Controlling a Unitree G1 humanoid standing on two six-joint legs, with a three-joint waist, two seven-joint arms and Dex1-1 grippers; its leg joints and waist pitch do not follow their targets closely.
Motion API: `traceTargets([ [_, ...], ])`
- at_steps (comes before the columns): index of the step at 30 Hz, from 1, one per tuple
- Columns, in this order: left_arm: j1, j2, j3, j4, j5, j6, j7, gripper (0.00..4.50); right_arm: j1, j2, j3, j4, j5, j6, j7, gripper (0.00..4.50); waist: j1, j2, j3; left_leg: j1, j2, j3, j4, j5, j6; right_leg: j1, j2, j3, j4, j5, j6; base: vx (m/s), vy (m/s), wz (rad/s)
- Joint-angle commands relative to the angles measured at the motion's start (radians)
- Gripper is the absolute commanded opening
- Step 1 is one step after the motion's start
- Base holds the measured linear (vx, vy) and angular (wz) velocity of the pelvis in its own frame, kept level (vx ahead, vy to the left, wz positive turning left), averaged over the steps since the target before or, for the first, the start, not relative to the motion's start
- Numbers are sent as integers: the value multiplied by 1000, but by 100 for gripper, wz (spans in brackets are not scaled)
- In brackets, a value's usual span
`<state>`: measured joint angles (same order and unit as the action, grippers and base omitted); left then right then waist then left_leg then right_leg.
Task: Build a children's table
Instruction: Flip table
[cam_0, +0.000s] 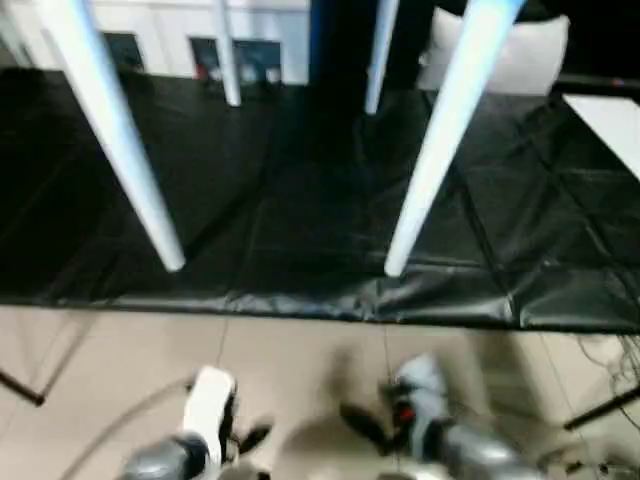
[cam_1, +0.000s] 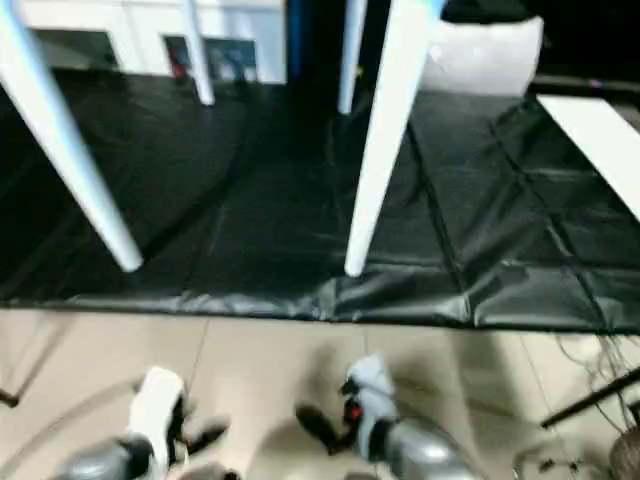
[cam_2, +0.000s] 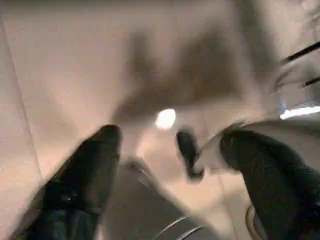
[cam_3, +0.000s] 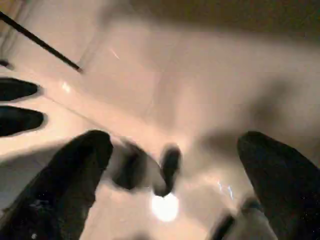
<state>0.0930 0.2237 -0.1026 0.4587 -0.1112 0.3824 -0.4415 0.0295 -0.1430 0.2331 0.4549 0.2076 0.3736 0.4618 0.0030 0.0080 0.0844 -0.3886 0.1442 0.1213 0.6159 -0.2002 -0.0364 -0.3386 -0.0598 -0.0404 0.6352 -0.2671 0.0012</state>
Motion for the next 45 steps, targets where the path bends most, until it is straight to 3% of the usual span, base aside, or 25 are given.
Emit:
traceTargets([
  [1,-66,-27,36,179,19,-44,97,413,-81,21,-26,244,-69,-13,-148,450,-2,9,-48,12,77,-28,-97,-165,10,13,-96,48,-74,96,-278,0,0,0],
  [2,-94,-40,52,243,16,-64,126,413,-114,29,-32,332,-81,-18,-196,450,-2,4,-52,12,74,-25,-93,-126,22,18,-98,47,-71,159,-297,0,0,0],
  [3,-103,-44,58,264,15,-71,135,413,-125,31,-34,359,-84,-19,-211,450,0,6,-54,13,74,-24,-91,-108,28,20,-100,46,-69,185,-305,0,0,0],
  [4,-119,-53,73,302,5,-79,149,413,-136,37,-56,398,-77,-17,-261,450,8,5,-57,15,81,-20,-86,-69,53,24,-105,46,-66,249,-308,0,0,0],
  [5,-128,-59,83,327,-1,-84,157,413,-143,42,-72,422,-71,-17,-293,450,7,1,-57,12,80,-18,-84,-48,69,26,-104,46,-62,281,-309,0,0,0],
  [6,-146,-65,89,378,1,-86,169,413,-156,48,-100,472,-59,-5,-349,450,11,6,-57,12,81,-17,-84,-41,89,26,-105,44,-61,298,-306,0,0,0],
  [7,-152,-65,82,398,11,-84,170,413,-161,48,-107,499,-56,-1,-372,450,10,4,-56,13,82,-17,-86,-58,99,25,-107,44,-62,281,-305,0,0,0],
  [9,-173,-67,71,459,26,-86,182,413,-177,48,-125,579,-54,13,-417,450,11,4,-51,14,86,-16,-92,-113,94,24,-109,45,-68,206,-308,0,0,0],
  [11,-198,-75,82,523,24,-104,195,413,-197,53,-149,649,-51,15,-439,450,10,2,-42,18,89,-13,-101,-215,59,19,-109,48,-81,53,-309,0,0,0],
  [15,-235,-92,110,630,20,-131,212,413,-232,65,-169,752,-60,3,-430,450,14,1,-39,26,94,-4,-107,-300,7,10,-115,56,-98,-123,-286,0,0,0],
  [18,-248,-103,123,691,19,-120,210,413,-234,78,-185,801,-62,5,-418,450,20,3,-46,25,99,1,-109,-266,1,9,-113,57,-96,-87,-275,0,0,0],
  [22,-266,-116,131,767,26,-158,232,413,-237,101,-217,849,-55,-31,-403,450,31,3,-57,22,100,7,-106,-201,34,11,-111,53,-85,51,-279,0,0,0],
  [24,-281,-129,142,796,23,-174,251,413,-240,106,-228,865,-54,-37,-399,450,33,4,-62,24,101,7,-107,-210,34,13,-112,53,-85,51,-278,0,0,0],
  [32,-285,-131,145,803,25,-177,253,413,-241,106,-231,869,-55,-39,-398,450,36,2,-60,27,104,8,-115,-289,9,4,-112,55,-98,-68,-265,0,0,0],
  [45,-285,-131,145,803,25,-177,253,413,-241,106,-231,869,-55,-39,-398,450,36,2,-62,25,106,12,-118,-257,22,3,-112,55,-97,-10,-267,0,0,0],
])
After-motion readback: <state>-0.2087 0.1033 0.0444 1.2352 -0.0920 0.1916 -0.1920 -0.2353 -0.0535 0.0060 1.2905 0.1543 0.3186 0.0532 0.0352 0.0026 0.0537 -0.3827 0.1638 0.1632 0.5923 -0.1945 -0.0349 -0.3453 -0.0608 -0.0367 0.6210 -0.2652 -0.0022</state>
